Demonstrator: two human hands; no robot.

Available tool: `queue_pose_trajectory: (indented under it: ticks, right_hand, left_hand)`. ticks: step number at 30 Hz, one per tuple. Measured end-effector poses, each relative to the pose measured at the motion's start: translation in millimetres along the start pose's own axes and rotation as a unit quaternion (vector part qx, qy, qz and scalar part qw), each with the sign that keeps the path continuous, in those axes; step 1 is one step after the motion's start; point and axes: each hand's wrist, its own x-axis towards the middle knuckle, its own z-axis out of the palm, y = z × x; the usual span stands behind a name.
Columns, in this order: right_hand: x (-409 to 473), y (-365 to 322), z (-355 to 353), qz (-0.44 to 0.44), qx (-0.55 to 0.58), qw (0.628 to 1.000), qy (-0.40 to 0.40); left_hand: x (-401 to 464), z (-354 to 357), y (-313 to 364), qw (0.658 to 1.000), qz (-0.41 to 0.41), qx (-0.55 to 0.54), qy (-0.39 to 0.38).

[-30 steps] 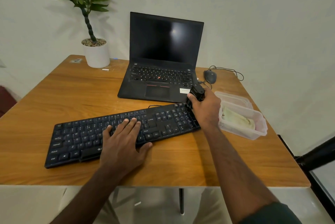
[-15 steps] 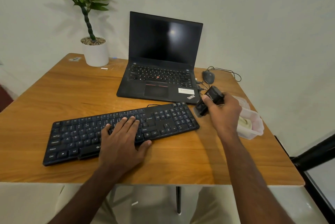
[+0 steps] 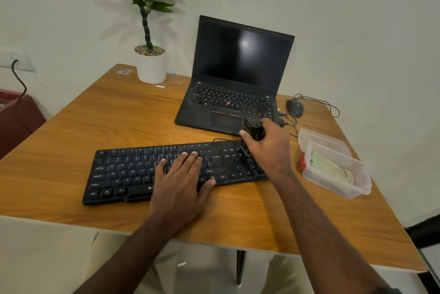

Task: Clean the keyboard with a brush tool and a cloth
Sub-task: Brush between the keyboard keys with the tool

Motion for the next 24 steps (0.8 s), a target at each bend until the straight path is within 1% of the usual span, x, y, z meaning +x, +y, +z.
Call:
queue_pose_trajectory:
  ticks: [8,12,21,24]
  right_hand:
    - [2,-2,1,-0.051,-0.061,0.996,-0.025]
    - [-5,-8,3,-0.065,-0.090,0.992,-0.057]
    - [-23,-1,-27,-0.040,-0.071,0.994,-0.079]
    - [-31,7,-37,-0.034,-0.033,0.995,-0.087]
  left_hand:
    - [-1,0,0,1.000,-0.006,0.002,-0.007]
    - [0,-1,1,1.000,-0.008,0.001,-0.006]
    - [1,-3,1,1.000,-0.011,-0.005,-0.006]
    - [1,-3,1,1.000,-0.009,-0.008,-0.006]
